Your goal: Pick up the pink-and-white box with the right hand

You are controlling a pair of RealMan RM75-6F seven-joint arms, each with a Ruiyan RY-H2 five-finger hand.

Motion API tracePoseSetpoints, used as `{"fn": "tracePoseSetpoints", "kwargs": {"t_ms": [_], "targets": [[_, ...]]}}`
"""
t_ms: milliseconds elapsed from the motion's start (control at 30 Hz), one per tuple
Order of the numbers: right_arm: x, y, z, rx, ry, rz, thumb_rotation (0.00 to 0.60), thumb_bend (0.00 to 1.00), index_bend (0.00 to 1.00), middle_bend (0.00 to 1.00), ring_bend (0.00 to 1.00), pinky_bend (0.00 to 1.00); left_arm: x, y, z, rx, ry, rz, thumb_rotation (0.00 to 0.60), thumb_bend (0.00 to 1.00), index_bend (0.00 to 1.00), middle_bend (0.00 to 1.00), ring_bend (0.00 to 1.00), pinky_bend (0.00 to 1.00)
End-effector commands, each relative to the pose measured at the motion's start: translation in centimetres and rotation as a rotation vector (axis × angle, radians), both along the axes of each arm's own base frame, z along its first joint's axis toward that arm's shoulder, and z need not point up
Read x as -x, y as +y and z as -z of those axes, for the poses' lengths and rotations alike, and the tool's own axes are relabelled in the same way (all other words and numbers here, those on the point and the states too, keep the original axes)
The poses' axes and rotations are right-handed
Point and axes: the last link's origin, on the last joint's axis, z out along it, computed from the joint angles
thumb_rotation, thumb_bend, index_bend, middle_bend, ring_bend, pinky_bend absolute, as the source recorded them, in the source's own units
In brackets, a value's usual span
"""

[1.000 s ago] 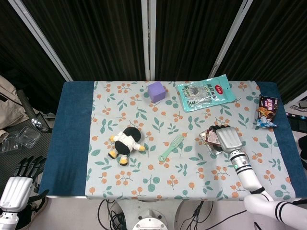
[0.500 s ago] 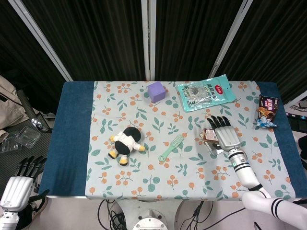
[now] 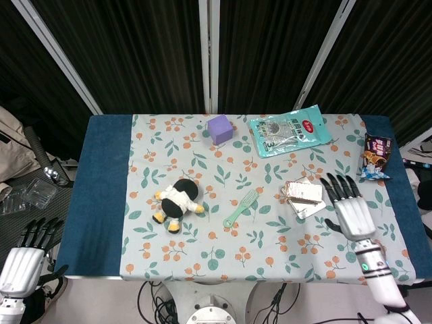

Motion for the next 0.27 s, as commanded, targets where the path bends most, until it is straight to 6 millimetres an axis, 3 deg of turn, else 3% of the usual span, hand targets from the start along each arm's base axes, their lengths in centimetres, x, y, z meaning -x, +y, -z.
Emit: {"fn": "tracePoseSetpoints", "kwargs": {"t_ms": [33, 133, 267], "targets": [[3.5, 7.6, -2.9, 0.081, 0.012, 0.081, 0.600, 0.04, 0.00, 0.00, 0.00, 0.00, -0.1, 0.3, -0.1, -0.003, 0.004, 0.007, 0.600, 0.11, 0.10, 0.06, 0.00, 0.07], [5.0, 9.7, -3.4, 0.122, -0.017, 0.118, 0.600, 0.04, 0.00, 0.00, 0.00, 0.00, -0.4, 0.6, -0.2, -0.011, 0.003, 0.023, 0.600, 0.11, 0.10, 0.06, 0.00, 0.07], [6.6, 11.1, -3.8, 0.168, -0.021, 0.158, 0.600, 0.05, 0.00, 0.00, 0.00, 0.00, -0.6, 0.9, -0.1, -0.015, 0.008, 0.034, 0.600, 0.11, 0.10, 0.06, 0.00, 0.07]]}}
